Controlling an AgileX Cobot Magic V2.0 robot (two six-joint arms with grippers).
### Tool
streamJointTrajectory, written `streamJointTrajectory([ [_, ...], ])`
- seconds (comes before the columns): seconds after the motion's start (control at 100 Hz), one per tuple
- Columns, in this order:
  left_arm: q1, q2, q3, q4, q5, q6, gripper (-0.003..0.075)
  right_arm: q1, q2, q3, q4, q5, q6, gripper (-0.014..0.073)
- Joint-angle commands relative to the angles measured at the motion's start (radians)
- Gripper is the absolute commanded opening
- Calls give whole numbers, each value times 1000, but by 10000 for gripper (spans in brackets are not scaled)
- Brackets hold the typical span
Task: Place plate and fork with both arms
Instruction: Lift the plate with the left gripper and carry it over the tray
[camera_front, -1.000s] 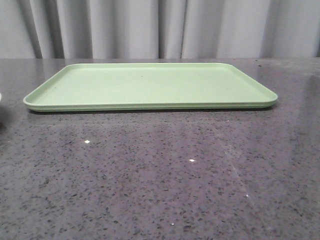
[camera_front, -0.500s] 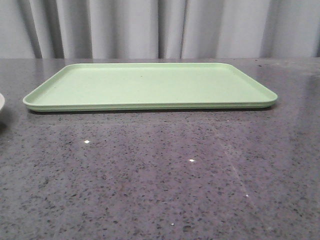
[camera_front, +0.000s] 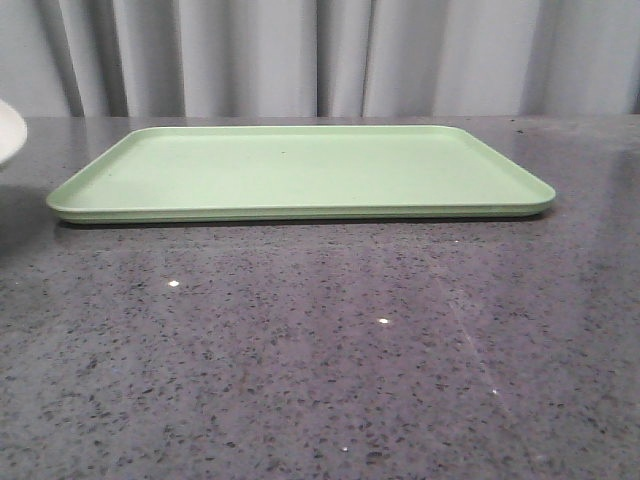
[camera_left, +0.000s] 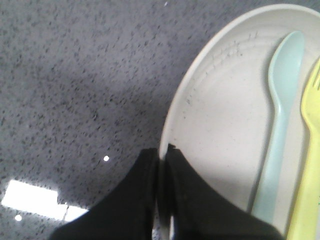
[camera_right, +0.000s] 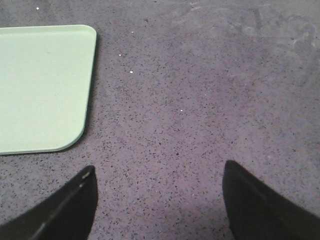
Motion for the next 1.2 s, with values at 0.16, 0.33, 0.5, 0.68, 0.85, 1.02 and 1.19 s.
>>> streamJointTrajectory([
  [0.16,-20,2,-78,-212,-111,40,-21,-2,6,-38,-7,-73,-11,528],
  [0.33,-163,75,-78,-284,-208,51,-21,-2,6,-38,-7,-74,-11,528],
  [0.5,-343,176,-90,-325,-329,29,-21,-2,6,-38,-7,-74,-11,528],
  [0.68,-473,309,-192,-334,-372,-2,-21,-2,6,-38,-7,-73,-11,528],
  [0.85,-577,442,-307,-363,-411,-4,-21,-2,6,-36,-7,-74,-11,528],
  [1.02,-651,557,-388,-405,-418,-4,-21,-2,6,-23,-7,-74,-11,528],
  [1.19,-699,627,-417,-432,-460,-8,-21,-2,6,-20,-7,-74,-11,528],
])
